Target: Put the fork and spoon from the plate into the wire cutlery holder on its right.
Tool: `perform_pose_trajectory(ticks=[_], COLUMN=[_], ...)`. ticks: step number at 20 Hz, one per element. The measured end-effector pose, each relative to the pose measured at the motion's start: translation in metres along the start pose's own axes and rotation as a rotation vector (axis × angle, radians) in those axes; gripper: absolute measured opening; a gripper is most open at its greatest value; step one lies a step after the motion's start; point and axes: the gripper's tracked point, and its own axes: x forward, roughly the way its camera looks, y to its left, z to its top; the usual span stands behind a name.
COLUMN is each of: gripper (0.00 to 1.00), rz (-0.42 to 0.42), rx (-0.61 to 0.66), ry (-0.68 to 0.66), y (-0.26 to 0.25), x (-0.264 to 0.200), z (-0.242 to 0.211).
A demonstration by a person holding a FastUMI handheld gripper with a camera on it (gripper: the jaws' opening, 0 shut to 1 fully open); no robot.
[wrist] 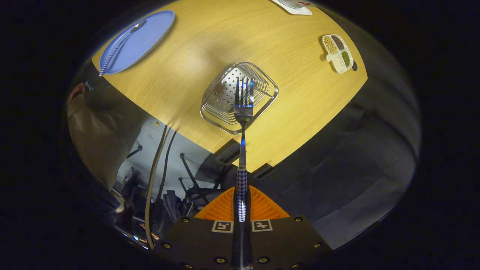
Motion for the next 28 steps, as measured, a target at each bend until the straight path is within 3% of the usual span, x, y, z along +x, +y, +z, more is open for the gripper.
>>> perform_pose_trajectory(ticks=[10,13,18,19,24,25,27,28], gripper=[0.03,0.11,0.15,0.25,0.25,0.31,0.65,0.65], rz=[-0.022,-0.004,-0.002,0.006,0.042,0.049,0.108,0.13], rx=[-0.115,-0.126,-0.101,-0.095,-0.043,-0.028,0.017,0.041], ry=[0.122,0.153,0.136,0.134,0.093,0.077,0.033,0.005], y=[-0.011,-0.011,-0.022,-0.022,-0.024,-0.024,-0.017,-0.014], x=[0.016,0.021,0.015,0.014,-0.005,-0.01,-0.019,-0.023], z=[0.034,0.04,0.052,0.048,0.032,0.026,0.018,0.018])
